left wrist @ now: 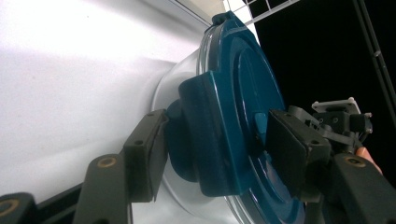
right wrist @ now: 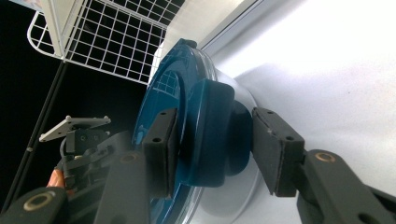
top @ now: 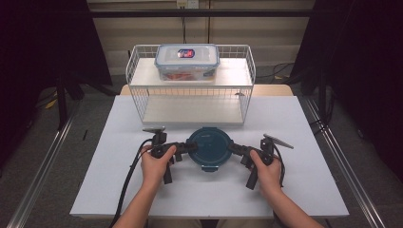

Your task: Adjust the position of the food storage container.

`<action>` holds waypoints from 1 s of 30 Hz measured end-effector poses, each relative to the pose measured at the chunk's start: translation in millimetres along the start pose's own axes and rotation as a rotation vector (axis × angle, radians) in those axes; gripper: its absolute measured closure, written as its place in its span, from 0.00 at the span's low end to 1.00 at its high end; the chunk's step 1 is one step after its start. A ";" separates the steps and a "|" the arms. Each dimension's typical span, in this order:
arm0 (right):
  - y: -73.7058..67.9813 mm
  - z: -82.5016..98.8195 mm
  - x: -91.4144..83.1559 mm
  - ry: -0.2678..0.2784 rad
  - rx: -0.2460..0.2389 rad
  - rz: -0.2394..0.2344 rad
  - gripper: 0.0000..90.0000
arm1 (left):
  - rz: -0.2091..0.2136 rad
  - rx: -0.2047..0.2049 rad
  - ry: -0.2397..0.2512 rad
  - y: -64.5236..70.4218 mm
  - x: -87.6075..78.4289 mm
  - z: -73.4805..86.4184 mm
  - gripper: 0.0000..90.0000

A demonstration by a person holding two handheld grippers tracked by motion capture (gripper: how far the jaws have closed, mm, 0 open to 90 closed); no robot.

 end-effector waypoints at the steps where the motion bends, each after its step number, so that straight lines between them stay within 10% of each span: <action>1: -0.1 0.1 0.0 0.002 0.003 0.000 0.60 | 0.001 -0.010 0.006 -0.2 -0.1 0.2 0.46; 11: -1.0 0.4 2.6 0.041 0.026 -0.020 0.63 | -0.004 -0.062 0.019 0.2 -3.5 1.5 0.48; 30: -25.6 -7.5 2.8 0.121 -0.031 -0.116 0.64 | 0.032 -0.023 0.106 13.8 -19.6 -10.1 0.54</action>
Point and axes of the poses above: each handheld gripper's, and its own axes: x roughly forward along the jaws, z roughly out of its underside, y roughly to its right, the point moved 7 cm from there along x, roughly forward along the jaws, and after that the axes turned 1 degree about x, right-handed, at the moved point
